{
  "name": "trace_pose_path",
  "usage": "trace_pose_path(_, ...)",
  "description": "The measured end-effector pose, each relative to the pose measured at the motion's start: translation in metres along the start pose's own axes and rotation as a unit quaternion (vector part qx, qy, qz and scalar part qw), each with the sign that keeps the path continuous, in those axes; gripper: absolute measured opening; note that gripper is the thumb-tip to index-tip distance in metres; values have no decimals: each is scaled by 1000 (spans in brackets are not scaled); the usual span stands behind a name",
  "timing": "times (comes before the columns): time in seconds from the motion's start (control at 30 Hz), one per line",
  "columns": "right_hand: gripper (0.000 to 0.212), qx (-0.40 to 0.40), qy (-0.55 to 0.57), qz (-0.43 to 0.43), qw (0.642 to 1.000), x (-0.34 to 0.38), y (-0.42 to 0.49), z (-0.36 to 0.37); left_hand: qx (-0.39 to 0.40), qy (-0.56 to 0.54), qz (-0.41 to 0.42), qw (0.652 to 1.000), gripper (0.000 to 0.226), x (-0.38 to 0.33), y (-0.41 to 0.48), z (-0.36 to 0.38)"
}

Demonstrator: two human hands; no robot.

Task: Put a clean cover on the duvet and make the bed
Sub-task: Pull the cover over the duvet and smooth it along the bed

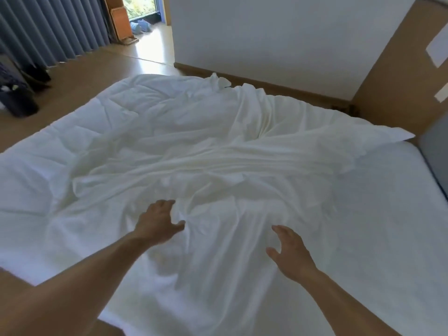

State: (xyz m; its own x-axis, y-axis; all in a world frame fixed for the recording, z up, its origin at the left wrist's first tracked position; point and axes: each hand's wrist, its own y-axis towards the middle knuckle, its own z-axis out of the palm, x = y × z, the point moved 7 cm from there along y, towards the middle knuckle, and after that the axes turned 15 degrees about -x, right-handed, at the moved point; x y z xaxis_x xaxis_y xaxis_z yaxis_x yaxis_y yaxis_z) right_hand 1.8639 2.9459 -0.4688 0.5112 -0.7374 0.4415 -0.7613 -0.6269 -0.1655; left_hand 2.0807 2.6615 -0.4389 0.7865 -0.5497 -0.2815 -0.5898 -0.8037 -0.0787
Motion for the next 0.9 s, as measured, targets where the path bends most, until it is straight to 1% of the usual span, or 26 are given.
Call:
trace_pose_path(0.1, 63, -30, -38, -7, 999, -32, 43, -18, 9, 13, 101, 995, 84, -62, -3, 28)
trace_pose_path(0.2, 63, -59, -83, -11, 995, -65, 95, -33, 4, 61, 140, 988, 80, -101, 15, 46)
trace_pose_path(0.23, 63, -55, -94, -10, 994, -83, 113, -33, 21, 77, 146, 986, 77, -118, 24, 61)
trace_pose_path(0.3, 64, -60, -126, -42, 989, -82, 132, -32, 36, 96, 168, 980, 63, -125, 31, 65)
trace_pose_path(0.4, 61, -46, -171, -89, 980, -93, 166, -21, 22, 102, 172, 980, 30, -146, 41, 81)
trace_pose_path(0.43, 56, -50, -185, -107, 976, -94, 175, -16, 6, 107, 174, 979, 28, -149, 41, 83)
trace_pose_path(0.47, 45, -71, -191, -136, 970, -92, 181, -12, -10, 117, 178, 977, 30, -151, 40, 84)
trace_pose_path(0.5, 29, -106, -196, -169, 960, -89, 184, -11, -25, 122, 183, 975, 31, -153, 39, 85)
trace_pose_path(0.53, 14, -137, -196, -200, 950, -87, 184, -11, -40, 120, 187, 974, 32, -153, 38, 85)
trace_pose_path(0.6, 20, -179, -170, -216, 945, -90, 185, -17, -71, 101, 188, 974, 30, -152, 36, 80)
trace_pose_path(0.63, 19, -178, -146, -217, 949, -91, 185, -21, -83, 90, 187, 975, 28, -151, 35, 76)
trace_pose_path(0.7, 14, -200, -73, -256, 943, -91, 178, -37, -102, 80, 192, 973, 26, -148, 33, 70)
trace_pose_path(0.73, 10, -197, -21, -282, 939, -92, 169, -44, -106, 77, 205, 970, 25, -150, 30, 66)
trace_pose_path(0.77, 11, -172, 25, -308, 935, -92, 155, -51, -107, 67, 230, 965, 24, -153, 25, 62)
trace_pose_path(0.8, 18, -138, 66, -329, 932, -95, 137, -54, -113, 50, 262, 957, 21, -158, 19, 56)
trace_pose_path(0.83, 25, -94, 100, -331, 933, -101, 117, -53, -116, 30, 296, 948, 18, -164, 12, 50)
trace_pose_path(0.87, 26, -50, 118, -306, 943, -113, 97, -49, -108, 13, 319, 942, 16, -168, 3, 45)
trace_pose_path(0.9, 24, -6, 114, -258, 959, -130, 81, -44, -82, 1, 321, 943, 16, -171, -6, 44)
